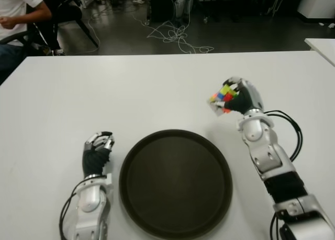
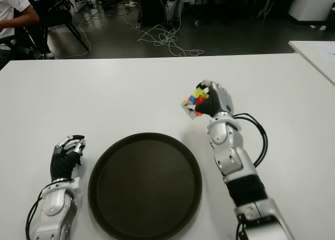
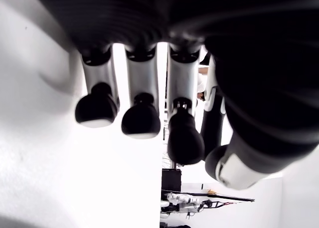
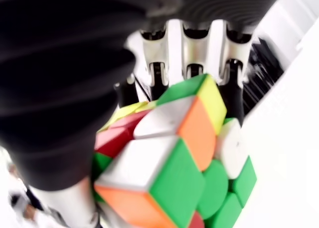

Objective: Pick up the Rubik's Cube and put it in the plate

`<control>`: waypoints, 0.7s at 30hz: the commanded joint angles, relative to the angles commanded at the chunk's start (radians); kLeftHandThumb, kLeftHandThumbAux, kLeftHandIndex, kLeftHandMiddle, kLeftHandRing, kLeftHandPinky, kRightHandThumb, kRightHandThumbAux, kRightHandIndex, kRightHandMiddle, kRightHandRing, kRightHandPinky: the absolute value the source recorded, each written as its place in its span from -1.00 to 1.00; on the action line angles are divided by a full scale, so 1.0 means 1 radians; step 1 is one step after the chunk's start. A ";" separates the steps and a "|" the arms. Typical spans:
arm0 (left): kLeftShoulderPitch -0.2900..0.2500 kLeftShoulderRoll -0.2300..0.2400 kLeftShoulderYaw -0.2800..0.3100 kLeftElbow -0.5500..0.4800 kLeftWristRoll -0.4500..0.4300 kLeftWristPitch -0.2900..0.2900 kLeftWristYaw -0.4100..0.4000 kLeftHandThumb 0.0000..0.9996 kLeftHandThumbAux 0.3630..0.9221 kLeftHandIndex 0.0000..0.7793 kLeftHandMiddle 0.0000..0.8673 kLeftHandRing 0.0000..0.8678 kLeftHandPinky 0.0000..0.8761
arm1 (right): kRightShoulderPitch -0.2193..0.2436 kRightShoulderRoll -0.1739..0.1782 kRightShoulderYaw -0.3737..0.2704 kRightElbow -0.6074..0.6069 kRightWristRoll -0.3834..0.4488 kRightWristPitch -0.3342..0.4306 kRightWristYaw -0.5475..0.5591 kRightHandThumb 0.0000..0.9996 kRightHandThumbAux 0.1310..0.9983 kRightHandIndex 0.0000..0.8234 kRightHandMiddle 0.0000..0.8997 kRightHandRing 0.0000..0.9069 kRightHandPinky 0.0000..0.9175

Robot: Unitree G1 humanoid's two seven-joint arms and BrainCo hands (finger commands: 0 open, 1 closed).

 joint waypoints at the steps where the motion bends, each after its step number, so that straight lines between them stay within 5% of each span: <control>1: -0.001 0.001 0.000 0.000 0.000 0.000 -0.002 0.43 0.22 0.14 0.84 0.91 0.88 | 0.001 0.003 -0.006 -0.008 0.004 -0.009 -0.006 -0.61 0.69 0.71 0.80 0.83 0.79; 11: -0.007 0.007 0.003 0.011 -0.008 -0.003 -0.016 0.43 0.22 0.14 0.84 0.91 0.88 | 0.023 0.025 -0.038 -0.046 0.023 -0.133 -0.069 -0.50 0.67 0.73 0.84 0.85 0.80; 21: -0.014 0.006 0.008 0.027 -0.003 -0.017 -0.014 0.43 0.22 0.14 0.85 0.91 0.89 | 0.045 0.055 -0.040 -0.094 0.030 -0.178 -0.079 -0.48 0.66 0.74 0.85 0.86 0.82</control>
